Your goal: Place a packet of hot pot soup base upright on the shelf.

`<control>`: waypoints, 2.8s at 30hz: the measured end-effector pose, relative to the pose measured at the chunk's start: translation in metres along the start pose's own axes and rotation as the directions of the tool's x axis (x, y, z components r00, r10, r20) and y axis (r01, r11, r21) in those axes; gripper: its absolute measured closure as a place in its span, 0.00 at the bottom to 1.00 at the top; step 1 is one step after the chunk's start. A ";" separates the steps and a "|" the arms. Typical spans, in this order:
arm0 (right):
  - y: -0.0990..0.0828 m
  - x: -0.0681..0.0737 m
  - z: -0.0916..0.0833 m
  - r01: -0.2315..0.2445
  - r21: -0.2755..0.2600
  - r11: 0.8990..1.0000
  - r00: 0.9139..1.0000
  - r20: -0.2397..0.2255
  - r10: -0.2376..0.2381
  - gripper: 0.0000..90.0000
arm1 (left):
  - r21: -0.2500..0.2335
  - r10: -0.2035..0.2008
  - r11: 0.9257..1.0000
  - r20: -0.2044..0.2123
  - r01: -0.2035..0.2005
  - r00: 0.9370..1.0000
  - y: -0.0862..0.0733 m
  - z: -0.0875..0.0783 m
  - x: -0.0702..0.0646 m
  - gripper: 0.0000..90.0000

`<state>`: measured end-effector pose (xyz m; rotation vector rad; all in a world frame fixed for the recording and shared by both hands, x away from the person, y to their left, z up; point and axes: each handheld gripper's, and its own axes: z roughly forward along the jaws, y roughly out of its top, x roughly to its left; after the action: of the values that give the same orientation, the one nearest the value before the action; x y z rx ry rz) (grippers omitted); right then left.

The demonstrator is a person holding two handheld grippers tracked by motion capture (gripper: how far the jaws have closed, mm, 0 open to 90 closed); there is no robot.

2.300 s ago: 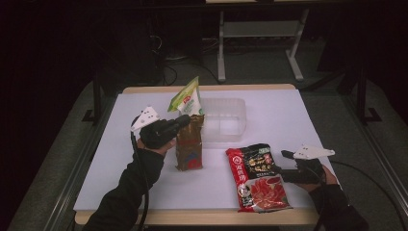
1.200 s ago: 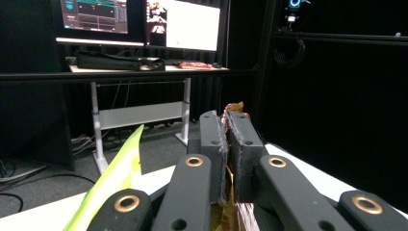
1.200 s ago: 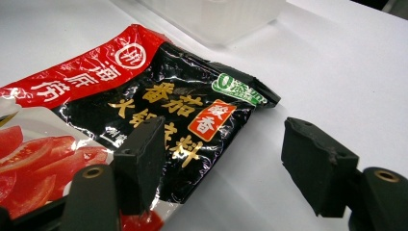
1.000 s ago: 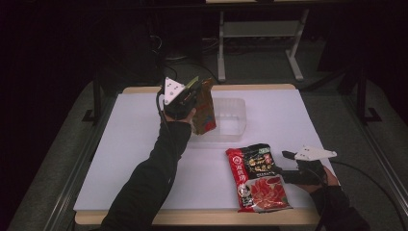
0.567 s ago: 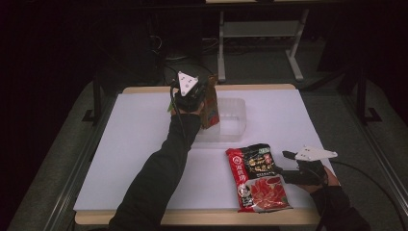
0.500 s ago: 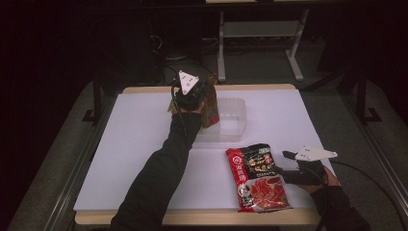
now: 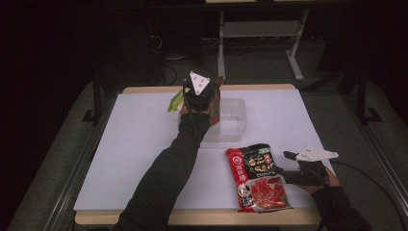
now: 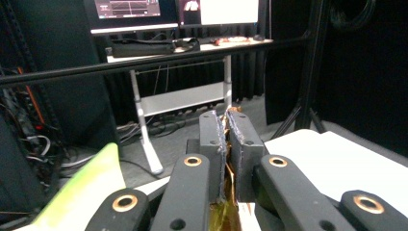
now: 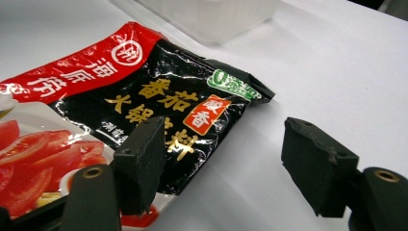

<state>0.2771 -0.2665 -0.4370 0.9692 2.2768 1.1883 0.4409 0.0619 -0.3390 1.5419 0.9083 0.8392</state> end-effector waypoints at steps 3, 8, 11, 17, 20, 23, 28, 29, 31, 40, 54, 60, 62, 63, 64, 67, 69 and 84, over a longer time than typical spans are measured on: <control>0.000 0.000 -0.001 0.006 0.001 1.000 1.000 0.004 -0.006 0.35 | 0.011 0.001 1.000 0.023 -0.001 1.000 -0.005 -0.002 -0.003 0.94; 0.000 0.000 0.000 0.003 0.003 1.000 1.000 0.007 -0.003 0.35 | 0.000 -0.004 1.000 0.072 0.004 0.997 -0.012 -0.010 -0.002 0.94; 0.001 0.001 0.000 0.008 0.004 1.000 1.000 0.007 -0.008 0.35 | 0.000 -0.011 1.000 0.116 0.011 0.993 -0.015 -0.014 0.000 0.93; 0.001 0.002 0.000 0.010 0.006 1.000 1.000 0.006 -0.010 0.35 | 0.024 0.004 1.000 0.154 -0.008 0.988 -0.029 -0.022 0.008 0.91; 0.001 0.002 0.001 0.011 0.009 1.000 1.000 0.003 -0.011 0.35 | 0.019 -0.012 1.000 0.170 0.009 0.985 -0.032 -0.028 0.015 0.91; 0.001 0.003 0.001 0.015 0.010 1.000 1.000 0.003 -0.015 0.35 | 0.010 0.015 1.000 0.181 -0.018 0.983 -0.034 -0.034 0.018 0.90; 0.001 0.003 0.001 0.012 0.013 1.000 1.000 0.005 -0.012 0.35 | 0.002 0.023 1.000 0.206 -0.024 0.978 -0.036 -0.038 0.018 0.89; 0.001 0.003 0.002 0.012 0.016 1.000 1.000 0.004 -0.012 0.35 | 0.000 0.027 1.000 0.207 -0.028 0.978 -0.036 -0.039 0.018 0.89; 0.001 0.003 0.002 0.012 0.018 1.000 1.000 -0.002 -0.012 0.36 | -0.002 0.038 0.999 0.212 -0.039 0.977 -0.036 -0.040 0.018 0.88; 0.000 0.003 0.003 0.007 0.028 1.000 1.000 -0.029 -0.006 0.40 | -0.012 0.078 0.997 0.234 -0.077 0.969 -0.033 -0.056 0.022 0.69; -0.001 0.008 0.006 0.002 0.061 0.998 0.997 -0.079 0.002 0.42 | -0.022 0.172 0.984 0.330 -0.175 0.928 -0.042 -0.113 0.035 0.55; -0.003 0.009 0.006 0.000 0.077 0.997 0.996 -0.089 0.007 0.42 | 0.008 0.176 0.982 0.357 -0.191 0.917 -0.054 -0.131 0.044 0.53; -0.004 0.010 0.005 0.000 0.078 0.997 0.996 -0.086 0.007 0.42 | 0.020 0.181 0.979 0.368 -0.202 0.912 -0.057 -0.136 0.046 0.53; -0.004 0.010 0.004 -0.003 0.077 0.997 0.996 -0.086 0.010 0.42 | 0.028 0.181 0.978 0.374 -0.206 0.910 -0.059 -0.139 0.047 0.53; -0.004 0.010 0.004 -0.002 0.076 0.997 0.996 -0.088 0.009 0.42 | 0.036 0.175 0.978 0.385 -0.204 0.906 -0.061 -0.142 0.048 0.53; -0.006 0.010 0.002 -0.009 0.080 0.997 0.996 -0.092 0.016 0.42 | 0.055 0.169 0.976 0.404 -0.209 0.899 -0.067 -0.148 0.050 0.52; -0.006 0.011 0.001 -0.012 0.080 0.997 0.996 -0.086 0.019 0.40 | 0.071 0.166 0.974 0.425 -0.216 0.890 -0.072 -0.151 0.051 0.51; -0.007 0.011 0.001 -0.072 0.155 0.985 0.981 -0.168 0.098 0.37 | 0.243 0.022 0.952 0.547 -0.184 0.837 -0.108 -0.148 0.046 0.42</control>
<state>0.2675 -0.2602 -0.4438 1.0641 2.5151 1.1957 0.3189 0.1800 -0.4232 1.9621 0.5406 0.3062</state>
